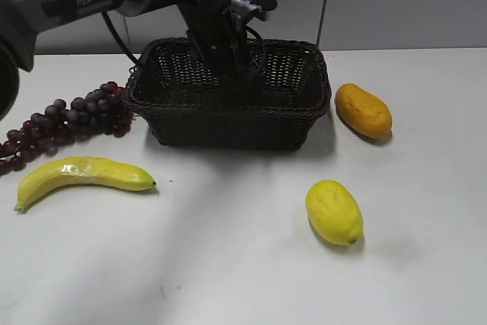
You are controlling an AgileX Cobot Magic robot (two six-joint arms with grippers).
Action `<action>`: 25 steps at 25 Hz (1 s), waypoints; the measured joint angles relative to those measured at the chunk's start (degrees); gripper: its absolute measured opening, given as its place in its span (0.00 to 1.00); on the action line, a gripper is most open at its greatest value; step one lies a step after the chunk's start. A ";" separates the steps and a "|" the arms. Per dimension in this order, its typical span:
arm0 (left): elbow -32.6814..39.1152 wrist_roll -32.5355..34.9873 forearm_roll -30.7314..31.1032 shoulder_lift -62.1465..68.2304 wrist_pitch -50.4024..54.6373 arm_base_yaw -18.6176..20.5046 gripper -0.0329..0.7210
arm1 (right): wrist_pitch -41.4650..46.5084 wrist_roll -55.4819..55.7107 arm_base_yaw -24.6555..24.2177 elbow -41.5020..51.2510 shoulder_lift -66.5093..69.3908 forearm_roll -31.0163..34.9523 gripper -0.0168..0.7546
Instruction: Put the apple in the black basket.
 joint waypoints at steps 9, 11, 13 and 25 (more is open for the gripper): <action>-0.04 -2.09 0.11 -10.32 5.38 0.05 0.95 | 0.00 0.00 0.00 0.00 0.00 0.00 0.79; -0.04 -2.75 0.70 -13.19 6.38 0.28 0.94 | 0.00 0.00 0.00 0.00 0.00 0.00 0.79; -0.23 -3.80 1.47 -15.61 7.68 1.09 0.92 | 0.00 0.00 0.00 0.00 0.00 0.00 0.79; 4.53 -8.59 2.52 -21.88 14.10 17.65 0.87 | 0.00 0.00 0.00 0.00 0.00 0.00 0.79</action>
